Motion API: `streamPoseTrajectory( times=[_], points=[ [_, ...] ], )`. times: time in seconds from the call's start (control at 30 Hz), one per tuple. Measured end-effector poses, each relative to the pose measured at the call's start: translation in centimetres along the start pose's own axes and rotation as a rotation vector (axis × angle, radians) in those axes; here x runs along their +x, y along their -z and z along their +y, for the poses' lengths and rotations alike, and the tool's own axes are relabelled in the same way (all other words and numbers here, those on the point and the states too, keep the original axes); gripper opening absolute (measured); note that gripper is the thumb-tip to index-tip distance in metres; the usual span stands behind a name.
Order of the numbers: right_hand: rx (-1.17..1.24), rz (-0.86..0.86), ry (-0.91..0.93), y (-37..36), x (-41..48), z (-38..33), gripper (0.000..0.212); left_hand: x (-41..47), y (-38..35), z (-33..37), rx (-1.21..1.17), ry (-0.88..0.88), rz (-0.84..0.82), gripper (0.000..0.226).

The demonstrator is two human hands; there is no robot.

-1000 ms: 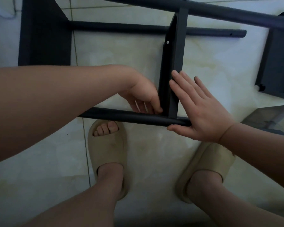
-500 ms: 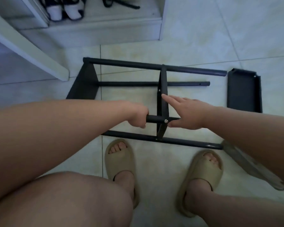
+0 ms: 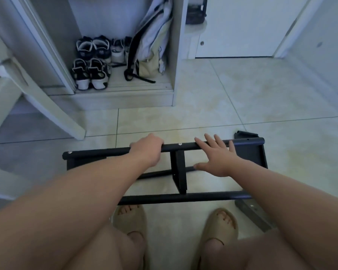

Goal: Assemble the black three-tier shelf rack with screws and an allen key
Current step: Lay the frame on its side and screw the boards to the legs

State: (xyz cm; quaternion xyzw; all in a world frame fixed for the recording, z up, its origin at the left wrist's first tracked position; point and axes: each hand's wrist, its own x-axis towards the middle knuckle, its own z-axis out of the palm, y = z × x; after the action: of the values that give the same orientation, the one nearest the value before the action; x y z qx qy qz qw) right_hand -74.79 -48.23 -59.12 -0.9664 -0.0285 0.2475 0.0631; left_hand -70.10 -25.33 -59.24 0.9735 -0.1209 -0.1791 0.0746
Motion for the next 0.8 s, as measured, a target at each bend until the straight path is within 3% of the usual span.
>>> streamPoseTrajectory(
  times=[0.57, 0.8],
  points=[
    [0.013, 0.239, 0.021, -0.5, 8.3, -0.5, 0.079, 7.0, -1.5, -2.6, 0.08, 0.066, 0.236, 0.032],
    [0.072, 0.256, 0.028, -0.3, 12.6, -0.3, 0.083, 10.0, -3.0, -4.1, 0.053, 0.052, 0.243, 0.066]
  ],
)
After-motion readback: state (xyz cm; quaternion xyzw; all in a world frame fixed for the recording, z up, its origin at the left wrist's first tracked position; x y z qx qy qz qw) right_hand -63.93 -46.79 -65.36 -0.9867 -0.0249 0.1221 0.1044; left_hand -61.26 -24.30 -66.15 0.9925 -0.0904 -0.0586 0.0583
